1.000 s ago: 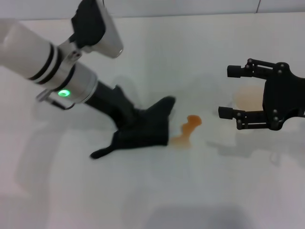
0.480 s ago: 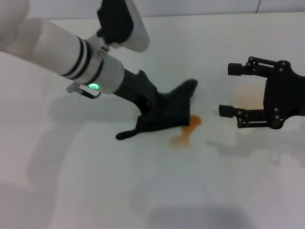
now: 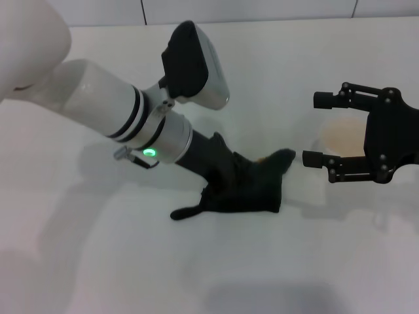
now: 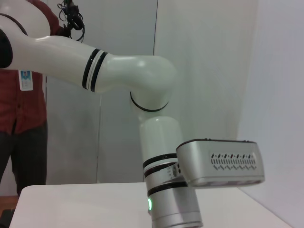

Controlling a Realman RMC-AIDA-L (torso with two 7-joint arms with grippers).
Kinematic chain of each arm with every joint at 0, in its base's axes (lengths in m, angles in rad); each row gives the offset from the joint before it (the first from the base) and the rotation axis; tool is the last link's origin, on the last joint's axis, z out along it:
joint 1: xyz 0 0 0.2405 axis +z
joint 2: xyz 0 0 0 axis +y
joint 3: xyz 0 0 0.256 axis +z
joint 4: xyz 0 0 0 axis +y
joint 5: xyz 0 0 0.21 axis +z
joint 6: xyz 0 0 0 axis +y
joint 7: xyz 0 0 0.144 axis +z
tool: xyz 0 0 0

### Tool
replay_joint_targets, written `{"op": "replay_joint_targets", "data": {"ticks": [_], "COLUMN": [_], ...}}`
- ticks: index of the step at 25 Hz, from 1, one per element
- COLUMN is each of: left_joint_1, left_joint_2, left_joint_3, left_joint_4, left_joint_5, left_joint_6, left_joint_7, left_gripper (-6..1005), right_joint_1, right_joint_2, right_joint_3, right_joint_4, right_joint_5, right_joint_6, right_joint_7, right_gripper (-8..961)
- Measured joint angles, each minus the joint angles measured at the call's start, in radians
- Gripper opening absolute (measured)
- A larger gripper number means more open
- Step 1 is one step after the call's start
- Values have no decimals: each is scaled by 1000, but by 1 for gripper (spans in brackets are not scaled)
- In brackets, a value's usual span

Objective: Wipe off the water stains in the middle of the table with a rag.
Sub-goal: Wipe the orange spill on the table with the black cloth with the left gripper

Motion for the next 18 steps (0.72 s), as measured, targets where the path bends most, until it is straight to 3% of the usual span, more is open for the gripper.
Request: {"op": "replay_joint_targets", "data": {"ticks": [10, 18], "left_joint_1": [38, 31], "left_joint_2": [0, 8], "left_joint_3": [8, -8], "left_joint_4": [4, 16], "left_joint_5": [-3, 8], "left_joint_6": [71, 7], "left_joint_7": [6, 28], "left_gripper": [66, 67], "right_joint_1": [0, 0], "right_joint_2": [0, 0], "right_joint_3": [-4, -6], "right_joint_4": [-4, -4], "right_joint_5": [6, 10], "right_joint_6": [-7, -10], "right_joint_7": [0, 0], "right_gripper": [837, 837]}}
